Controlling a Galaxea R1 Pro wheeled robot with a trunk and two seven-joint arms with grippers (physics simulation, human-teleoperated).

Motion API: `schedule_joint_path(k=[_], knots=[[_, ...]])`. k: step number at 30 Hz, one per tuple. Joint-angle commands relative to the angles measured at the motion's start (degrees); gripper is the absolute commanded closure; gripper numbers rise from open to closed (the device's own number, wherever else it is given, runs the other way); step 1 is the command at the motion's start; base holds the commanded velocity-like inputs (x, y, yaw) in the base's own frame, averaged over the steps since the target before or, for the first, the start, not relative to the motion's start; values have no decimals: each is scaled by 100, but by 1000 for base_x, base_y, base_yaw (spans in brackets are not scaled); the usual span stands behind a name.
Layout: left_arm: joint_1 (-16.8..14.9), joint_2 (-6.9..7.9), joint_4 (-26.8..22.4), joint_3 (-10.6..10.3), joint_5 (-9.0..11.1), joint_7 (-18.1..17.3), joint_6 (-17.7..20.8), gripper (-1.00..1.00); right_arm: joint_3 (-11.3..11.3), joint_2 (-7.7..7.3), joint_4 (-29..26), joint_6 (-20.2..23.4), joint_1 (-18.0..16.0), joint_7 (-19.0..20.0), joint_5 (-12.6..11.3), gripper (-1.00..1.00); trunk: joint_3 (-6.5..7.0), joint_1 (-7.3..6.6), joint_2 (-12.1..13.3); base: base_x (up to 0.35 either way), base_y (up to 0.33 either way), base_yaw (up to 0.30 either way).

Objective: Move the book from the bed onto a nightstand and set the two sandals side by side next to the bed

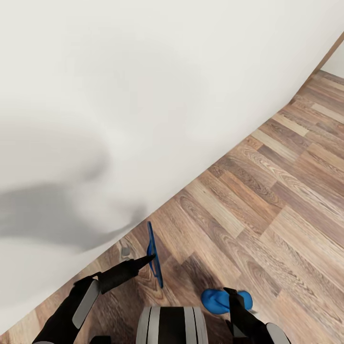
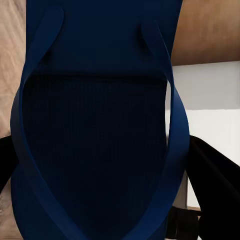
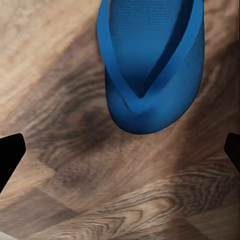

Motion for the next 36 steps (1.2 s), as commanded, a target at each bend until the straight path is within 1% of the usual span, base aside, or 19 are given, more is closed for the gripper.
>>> schedule_joint_path(k=[1,6,8,10,13,16,25,33,36], knots=[[-2,5,0,-13,56,-1,53,100,-19,6,-8,30,-2,-31,-28,-100,-26,1,-3,0,0,0],[-5,5,0,-13,56,-1,53,100,-23,-7,-109,61,-2,12,-28,-100,-137,14,-10,0,0,0],[-3,5,0,-13,56,1,53,100,-21,-16,-153,91,-2,20,-28,-100,-137,14,-10,0,0,0],[-2,5,0,-14,56,-2,53,100,45,-9,-340,108,-2,217,-28,-100,-137,14,-10,0,0,0],[-1,5,0,-13,56,-6,53,100,246,-20,-491,114,-2,703,-28,-100,-137,14,-10,0,0,0],[-1,5,0,-13,56,-7,53,100,329,-17,-521,86,-2,864,-24,-100,-137,14,-10,0,0,0],[-1,5,0,-13,56,-2,53,100,334,-15,-523,45,-2,897,-27,-100,-137,14,-10,0,0,0],[-2,5,0,-22,56,2,53,100,319,-31,-520,32,-2,863,-25,-100,-314,35,-20,0,0,0],[-3,5,0,-22,56,2,53,100,311,-41,-519,29,-2,860,-22,-100,-314,35,-20,0,0,0]])
